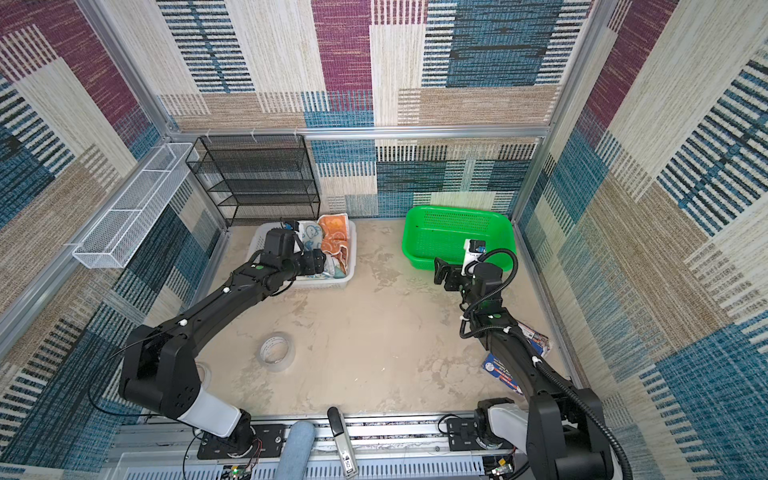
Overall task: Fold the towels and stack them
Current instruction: 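Grasp the blue-bunny towel edge with the left gripper while the right gripper approaches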
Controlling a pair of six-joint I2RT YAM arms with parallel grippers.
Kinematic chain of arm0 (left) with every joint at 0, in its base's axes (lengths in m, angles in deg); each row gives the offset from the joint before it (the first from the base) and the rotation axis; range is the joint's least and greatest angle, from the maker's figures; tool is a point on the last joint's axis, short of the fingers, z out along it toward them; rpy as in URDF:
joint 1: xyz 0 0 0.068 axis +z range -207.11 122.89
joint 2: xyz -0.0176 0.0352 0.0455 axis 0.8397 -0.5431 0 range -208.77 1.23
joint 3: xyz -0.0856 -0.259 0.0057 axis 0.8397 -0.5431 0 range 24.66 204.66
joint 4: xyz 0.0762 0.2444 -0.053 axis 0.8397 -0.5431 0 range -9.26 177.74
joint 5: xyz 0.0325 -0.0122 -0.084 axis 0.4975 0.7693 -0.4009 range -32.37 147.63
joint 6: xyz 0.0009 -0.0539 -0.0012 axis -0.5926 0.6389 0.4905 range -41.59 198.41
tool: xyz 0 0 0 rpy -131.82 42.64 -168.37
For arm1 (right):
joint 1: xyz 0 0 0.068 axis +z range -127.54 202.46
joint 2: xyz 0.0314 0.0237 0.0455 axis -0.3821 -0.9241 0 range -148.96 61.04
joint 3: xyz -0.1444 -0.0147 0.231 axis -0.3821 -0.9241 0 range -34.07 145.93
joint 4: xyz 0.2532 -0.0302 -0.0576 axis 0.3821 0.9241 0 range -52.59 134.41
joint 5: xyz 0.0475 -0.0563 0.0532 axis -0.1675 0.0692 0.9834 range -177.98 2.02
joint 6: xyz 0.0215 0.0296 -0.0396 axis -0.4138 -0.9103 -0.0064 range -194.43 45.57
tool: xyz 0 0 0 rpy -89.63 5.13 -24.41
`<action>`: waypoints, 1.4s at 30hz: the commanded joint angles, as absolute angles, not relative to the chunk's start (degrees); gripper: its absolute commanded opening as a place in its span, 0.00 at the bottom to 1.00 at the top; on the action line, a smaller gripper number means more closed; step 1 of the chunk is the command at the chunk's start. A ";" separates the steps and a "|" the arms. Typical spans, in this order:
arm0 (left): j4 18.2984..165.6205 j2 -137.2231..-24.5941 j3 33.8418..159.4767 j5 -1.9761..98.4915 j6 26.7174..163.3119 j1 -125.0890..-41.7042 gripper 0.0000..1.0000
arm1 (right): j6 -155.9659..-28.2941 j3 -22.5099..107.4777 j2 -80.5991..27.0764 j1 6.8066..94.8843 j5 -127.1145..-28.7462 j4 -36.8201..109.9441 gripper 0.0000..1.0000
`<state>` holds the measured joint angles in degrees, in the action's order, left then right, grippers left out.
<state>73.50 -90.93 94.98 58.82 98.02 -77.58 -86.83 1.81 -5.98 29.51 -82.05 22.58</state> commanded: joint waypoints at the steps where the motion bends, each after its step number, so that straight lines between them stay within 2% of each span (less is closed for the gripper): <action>1: 65.62 -94.54 98.98 58.90 100.20 -79.49 0.73 | -87.95 3.43 -8.12 30.83 -82.57 24.66 1.00; 6: 60.41 -99.91 103.67 58.95 100.90 -80.55 0.58 | -88.38 4.23 -10.90 32.58 -82.57 24.19 1.00; 19: 57.09 -103.10 107.01 60.99 100.69 -81.61 0.44 | -88.32 5.74 -14.61 35.13 -83.26 23.70 1.00; 21: 57.15 -102.06 106.76 62.19 100.32 -81.68 0.45 | -88.05 5.97 -15.02 35.68 -83.63 23.78 1.00; 26: 57.07 -98.52 105.74 65.74 98.03 -82.24 0.67 | -87.31 6.70 -15.90 36.80 -84.67 24.42 1.00; 28: 57.20 -97.67 105.69 66.98 96.85 -82.28 0.71 | -87.09 6.99 -16.28 37.33 -84.98 24.49 1.00; 36: 52.28 -102.06 112.41 69.88 94.73 -82.32 0.71 | -86.50 8.70 -18.73 38.70 -85.41 25.24 1.00; 42: 46.76 -104.66 114.70 69.30 97.24 -82.28 0.67 | -85.47 9.63 -20.38 39.82 -86.14 25.82 1.00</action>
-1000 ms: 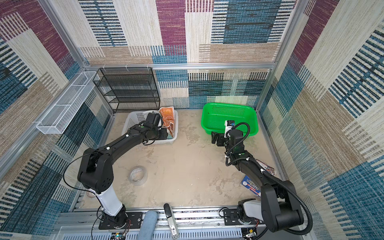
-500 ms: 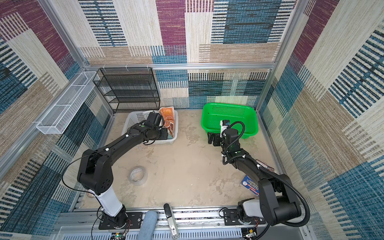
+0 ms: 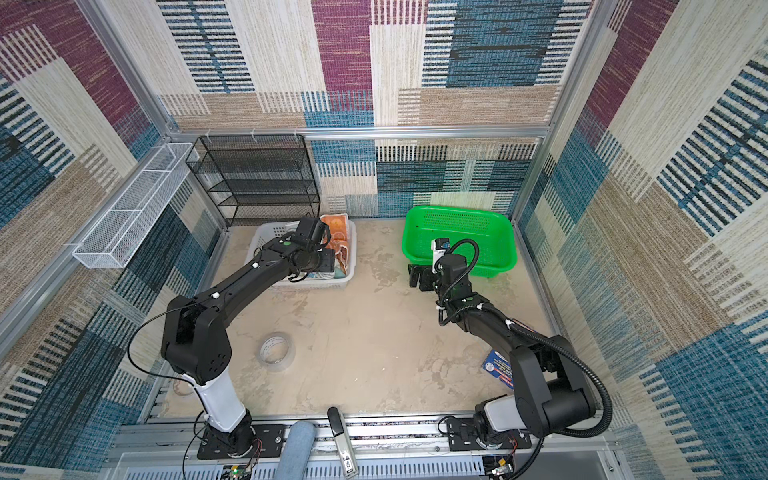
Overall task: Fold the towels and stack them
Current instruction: 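Grasp the blue-bunny towel edge with the left gripper while the right gripper approaches, then lift the blue-bunny towel with the left gripper while the right gripper grasps its other corner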
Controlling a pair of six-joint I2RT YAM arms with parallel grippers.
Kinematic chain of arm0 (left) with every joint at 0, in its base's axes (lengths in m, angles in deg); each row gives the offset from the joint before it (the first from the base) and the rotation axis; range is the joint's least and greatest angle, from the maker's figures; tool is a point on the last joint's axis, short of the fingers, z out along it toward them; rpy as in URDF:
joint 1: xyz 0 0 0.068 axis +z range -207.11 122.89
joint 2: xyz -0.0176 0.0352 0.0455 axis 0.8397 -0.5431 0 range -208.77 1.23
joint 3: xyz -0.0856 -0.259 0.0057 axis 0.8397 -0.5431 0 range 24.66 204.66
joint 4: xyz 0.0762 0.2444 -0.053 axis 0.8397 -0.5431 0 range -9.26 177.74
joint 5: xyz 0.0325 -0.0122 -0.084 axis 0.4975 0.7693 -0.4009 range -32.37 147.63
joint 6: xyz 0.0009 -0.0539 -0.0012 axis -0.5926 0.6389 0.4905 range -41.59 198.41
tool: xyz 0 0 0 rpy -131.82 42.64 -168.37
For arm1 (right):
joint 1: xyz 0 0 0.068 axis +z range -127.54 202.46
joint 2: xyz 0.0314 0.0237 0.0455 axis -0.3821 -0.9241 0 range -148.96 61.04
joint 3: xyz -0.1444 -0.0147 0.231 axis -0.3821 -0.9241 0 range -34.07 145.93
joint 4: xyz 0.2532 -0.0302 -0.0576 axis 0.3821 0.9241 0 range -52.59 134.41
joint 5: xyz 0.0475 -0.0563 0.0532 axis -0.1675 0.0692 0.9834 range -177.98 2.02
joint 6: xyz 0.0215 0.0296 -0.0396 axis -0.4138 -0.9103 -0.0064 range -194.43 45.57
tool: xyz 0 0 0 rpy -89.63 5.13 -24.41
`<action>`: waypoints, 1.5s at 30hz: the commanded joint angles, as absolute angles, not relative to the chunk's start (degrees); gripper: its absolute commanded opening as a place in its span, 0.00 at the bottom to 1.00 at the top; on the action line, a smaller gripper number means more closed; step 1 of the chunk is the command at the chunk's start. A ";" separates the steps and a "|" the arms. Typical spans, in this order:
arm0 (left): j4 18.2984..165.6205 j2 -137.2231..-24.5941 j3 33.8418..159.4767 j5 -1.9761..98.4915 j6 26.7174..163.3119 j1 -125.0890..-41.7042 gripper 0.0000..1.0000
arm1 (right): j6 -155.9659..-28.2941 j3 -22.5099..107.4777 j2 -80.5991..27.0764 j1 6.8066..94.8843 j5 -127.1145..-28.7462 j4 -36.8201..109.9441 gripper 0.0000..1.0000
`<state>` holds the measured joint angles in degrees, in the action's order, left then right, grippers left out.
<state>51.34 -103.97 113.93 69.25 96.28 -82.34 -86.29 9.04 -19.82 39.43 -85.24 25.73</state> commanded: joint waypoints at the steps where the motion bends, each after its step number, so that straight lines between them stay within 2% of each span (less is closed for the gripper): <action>1: 46.32 -105.04 114.67 69.23 97.68 -82.30 0.66 | -85.46 9.75 -20.61 39.92 -86.14 25.82 1.00; 9: 45.12 -108.55 115.92 69.01 98.34 -82.31 0.59 | -84.47 10.51 -22.23 40.94 -86.23 26.07 1.00; 11: 45.14 -109.52 116.54 68.90 98.11 -82.24 0.53 | -84.40 10.62 -22.42 41.09 -86.63 25.98 1.00; 14: 45.12 -110.36 117.37 68.62 97.96 -82.21 0.36 | -84.45 10.68 -22.63 41.35 -86.82 25.94 1.00; 17: 45.21 -110.30 117.72 68.69 97.83 -82.32 0.13 | -84.36 10.83 -22.55 41.49 -86.84 25.93 1.00; 18: 45.21 -110.01 117.89 68.86 97.67 -82.25 0.03 | -84.36 10.84 -22.54 41.48 -86.86 25.81 1.00; 19: 45.30 -109.59 117.83 69.03 97.53 -82.24 0.00 | -84.36 10.84 -22.49 41.51 -86.88 25.77 1.00; 30: 48.16 -98.87 119.35 68.98 92.36 -82.33 0.00 | -82.77 11.56 -22.98 42.78 -84.53 23.75 1.00; 35: 49.48 -94.38 120.49 63.37 91.00 -82.33 0.00 | -78.71 10.19 -21.47 45.52 -82.22 18.56 1.00; 40: 49.58 -91.15 123.23 54.02 89.49 -82.34 0.00 | -72.79 6.56 -18.54 47.56 -74.53 6.75 1.00; 45: 49.45 -86.89 124.92 51.86 88.14 -82.37 0.00 | -67.05 9.46 -20.94 48.88 -68.57 1.53 1.00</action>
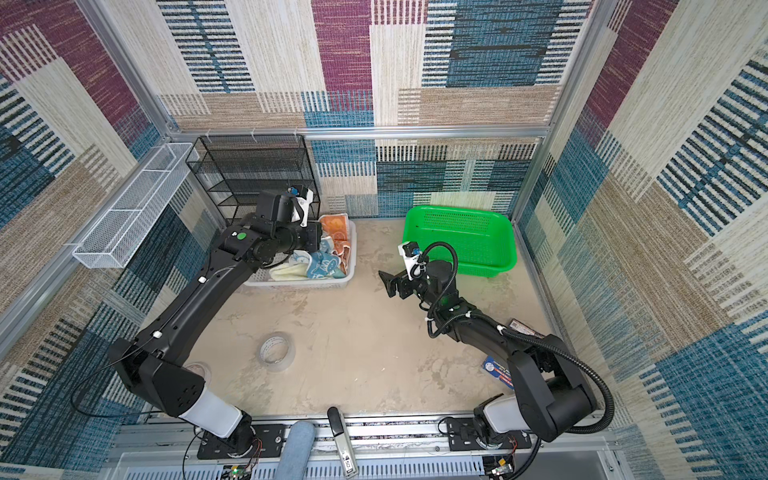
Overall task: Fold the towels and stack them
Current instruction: 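Lift the blue-bunny towel with the left gripper while the right gripper grasps its other corner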
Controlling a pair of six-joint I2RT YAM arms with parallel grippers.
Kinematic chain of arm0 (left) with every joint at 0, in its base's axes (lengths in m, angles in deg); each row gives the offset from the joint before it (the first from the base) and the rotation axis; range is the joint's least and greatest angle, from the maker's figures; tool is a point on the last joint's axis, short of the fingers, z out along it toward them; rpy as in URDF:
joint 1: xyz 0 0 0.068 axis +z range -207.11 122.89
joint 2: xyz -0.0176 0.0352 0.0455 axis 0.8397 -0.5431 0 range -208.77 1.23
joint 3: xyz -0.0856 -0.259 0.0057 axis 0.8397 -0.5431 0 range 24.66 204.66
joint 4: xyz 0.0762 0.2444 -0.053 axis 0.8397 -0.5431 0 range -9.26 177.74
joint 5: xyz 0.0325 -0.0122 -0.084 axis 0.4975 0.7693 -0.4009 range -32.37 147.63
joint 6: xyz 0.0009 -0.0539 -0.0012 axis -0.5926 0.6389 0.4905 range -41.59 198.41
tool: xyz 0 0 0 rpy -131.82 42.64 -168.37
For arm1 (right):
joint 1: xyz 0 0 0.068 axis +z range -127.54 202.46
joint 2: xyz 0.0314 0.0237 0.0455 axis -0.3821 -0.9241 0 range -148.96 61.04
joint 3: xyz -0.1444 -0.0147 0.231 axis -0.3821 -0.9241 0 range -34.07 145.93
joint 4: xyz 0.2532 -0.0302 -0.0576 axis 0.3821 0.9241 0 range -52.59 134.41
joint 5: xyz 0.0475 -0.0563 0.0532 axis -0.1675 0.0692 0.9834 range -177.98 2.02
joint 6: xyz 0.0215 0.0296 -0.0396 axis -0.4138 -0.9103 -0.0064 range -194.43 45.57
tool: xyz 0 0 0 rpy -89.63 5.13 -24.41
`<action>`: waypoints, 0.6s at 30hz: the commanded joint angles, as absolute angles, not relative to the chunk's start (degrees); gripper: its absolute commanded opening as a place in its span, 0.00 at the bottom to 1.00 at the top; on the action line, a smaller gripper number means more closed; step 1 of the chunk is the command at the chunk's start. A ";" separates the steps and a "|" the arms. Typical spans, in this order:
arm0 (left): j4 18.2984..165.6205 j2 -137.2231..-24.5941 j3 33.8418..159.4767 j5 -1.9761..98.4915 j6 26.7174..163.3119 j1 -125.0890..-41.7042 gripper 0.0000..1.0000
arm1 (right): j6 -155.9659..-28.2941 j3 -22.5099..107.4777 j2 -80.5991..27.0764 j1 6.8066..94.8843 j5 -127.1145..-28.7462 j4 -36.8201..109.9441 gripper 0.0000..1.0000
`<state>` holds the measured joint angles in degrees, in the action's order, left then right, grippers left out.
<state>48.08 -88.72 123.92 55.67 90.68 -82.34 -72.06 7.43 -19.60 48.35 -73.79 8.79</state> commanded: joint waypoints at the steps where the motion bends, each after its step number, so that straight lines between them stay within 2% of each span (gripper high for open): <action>1: 49.38 -86.15 125.15 51.39 87.85 -82.34 0.00 | -66.04 10.80 -22.03 49.23 -67.68 1.80 1.00; 6: 49.24 -82.15 123.98 46.11 87.21 -82.38 0.00 | -61.14 16.39 -28.03 51.31 -62.99 -1.58 1.00; 11: 49.50 -79.82 121.38 45.88 88.40 -82.35 0.00 | -60.13 21.60 -33.78 53.61 -59.27 -2.76 0.98; 18: 50.21 -79.80 119.93 47.84 89.98 -82.32 0.00 | -60.10 21.39 -38.75 59.27 -66.08 -5.77 0.97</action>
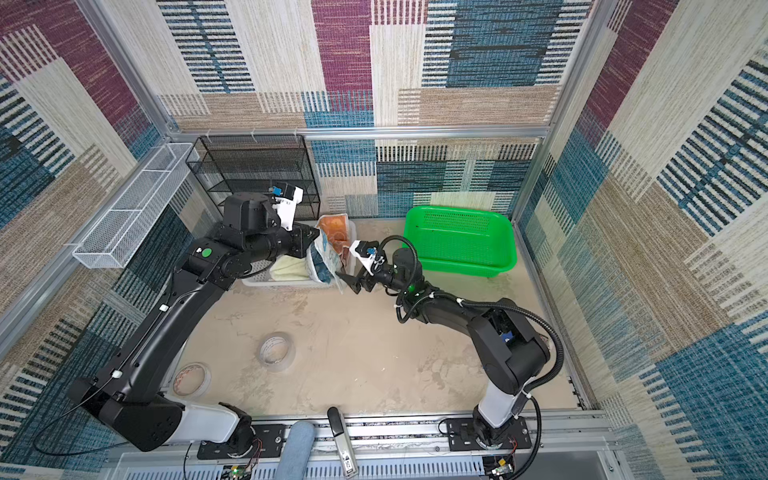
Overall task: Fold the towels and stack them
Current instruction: 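Lift the blue-bunny towel with the left gripper while the right gripper grasps its other corner, then hold the towel with both grippers and stretch it apart above the table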
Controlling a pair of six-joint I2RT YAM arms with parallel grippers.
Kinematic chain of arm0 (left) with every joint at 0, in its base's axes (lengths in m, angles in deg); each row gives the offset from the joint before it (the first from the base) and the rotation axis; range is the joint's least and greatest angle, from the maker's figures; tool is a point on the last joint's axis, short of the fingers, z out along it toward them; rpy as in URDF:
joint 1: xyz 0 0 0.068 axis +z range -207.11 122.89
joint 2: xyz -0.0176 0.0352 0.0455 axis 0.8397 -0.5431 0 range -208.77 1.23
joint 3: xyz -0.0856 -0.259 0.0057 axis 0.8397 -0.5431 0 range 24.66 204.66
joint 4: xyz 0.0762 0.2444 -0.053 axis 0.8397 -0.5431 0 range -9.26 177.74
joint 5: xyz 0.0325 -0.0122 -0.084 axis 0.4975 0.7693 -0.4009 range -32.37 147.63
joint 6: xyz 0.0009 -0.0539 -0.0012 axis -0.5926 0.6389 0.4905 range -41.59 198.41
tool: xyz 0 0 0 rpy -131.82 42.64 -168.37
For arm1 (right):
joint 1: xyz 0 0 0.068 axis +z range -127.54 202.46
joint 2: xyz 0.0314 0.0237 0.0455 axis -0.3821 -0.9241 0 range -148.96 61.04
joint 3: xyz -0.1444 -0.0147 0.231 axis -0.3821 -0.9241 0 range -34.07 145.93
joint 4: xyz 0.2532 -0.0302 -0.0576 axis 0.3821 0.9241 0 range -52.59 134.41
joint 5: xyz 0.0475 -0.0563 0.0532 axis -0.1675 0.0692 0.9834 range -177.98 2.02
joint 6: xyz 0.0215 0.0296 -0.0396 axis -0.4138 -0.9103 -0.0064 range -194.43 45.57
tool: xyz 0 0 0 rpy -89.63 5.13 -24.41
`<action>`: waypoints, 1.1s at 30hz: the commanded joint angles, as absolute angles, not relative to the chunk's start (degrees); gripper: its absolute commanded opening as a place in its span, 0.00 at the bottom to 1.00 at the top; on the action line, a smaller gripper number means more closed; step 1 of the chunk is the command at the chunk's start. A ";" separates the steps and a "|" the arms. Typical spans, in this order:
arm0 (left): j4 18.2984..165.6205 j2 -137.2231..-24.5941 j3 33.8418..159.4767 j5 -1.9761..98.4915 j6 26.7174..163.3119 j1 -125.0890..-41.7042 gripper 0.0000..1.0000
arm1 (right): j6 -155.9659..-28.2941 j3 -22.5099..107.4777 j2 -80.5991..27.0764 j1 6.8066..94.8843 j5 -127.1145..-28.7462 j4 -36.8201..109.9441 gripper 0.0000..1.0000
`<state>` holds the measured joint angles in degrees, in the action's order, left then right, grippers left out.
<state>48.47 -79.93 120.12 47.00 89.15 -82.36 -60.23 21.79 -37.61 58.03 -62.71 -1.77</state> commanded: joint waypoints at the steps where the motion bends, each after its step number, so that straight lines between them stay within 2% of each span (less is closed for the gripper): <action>1: 50.45 -79.97 119.86 48.04 90.17 -82.33 0.00 | -60.63 20.67 -39.29 60.03 -67.58 -7.05 0.97; 11: 51.04 -82.28 119.84 49.66 90.93 -82.30 0.00 | -67.54 13.41 -41.68 65.40 -81.03 -16.01 0.97; 14: 51.00 -82.44 119.93 50.13 90.98 -82.29 0.00 | -70.00 14.06 -43.72 66.45 -85.37 -16.63 0.94; 21: 51.01 -82.02 120.55 51.28 90.54 -82.33 0.00 | -74.49 15.41 -47.61 66.68 -88.29 -18.43 0.84; 23: 51.00 -81.72 120.64 51.89 90.54 -82.33 0.00 | -74.82 15.73 -48.18 66.67 -88.41 -18.00 0.75; 25: 51.25 -81.26 120.55 52.51 90.36 -82.29 0.00 | -74.89 16.37 -48.62 66.67 -88.89 -17.13 0.59; 26: 51.34 -81.00 120.47 52.69 90.36 -82.33 0.00 | -74.66 16.53 -48.51 66.67 -89.03 -17.11 0.49; 29: 51.85 -80.22 120.31 53.31 90.11 -82.32 0.00 | -72.32 17.24 -47.12 66.67 -89.27 -15.50 0.09; 30: 52.16 -79.98 120.23 53.62 89.89 -82.28 0.00 | -71.10 17.89 -46.05 66.68 -90.44 -14.01 0.00; 33: 53.59 -79.37 120.22 53.32 89.03 -82.33 0.00 | -66.94 20.65 -42.34 66.34 -94.32 -8.60 0.00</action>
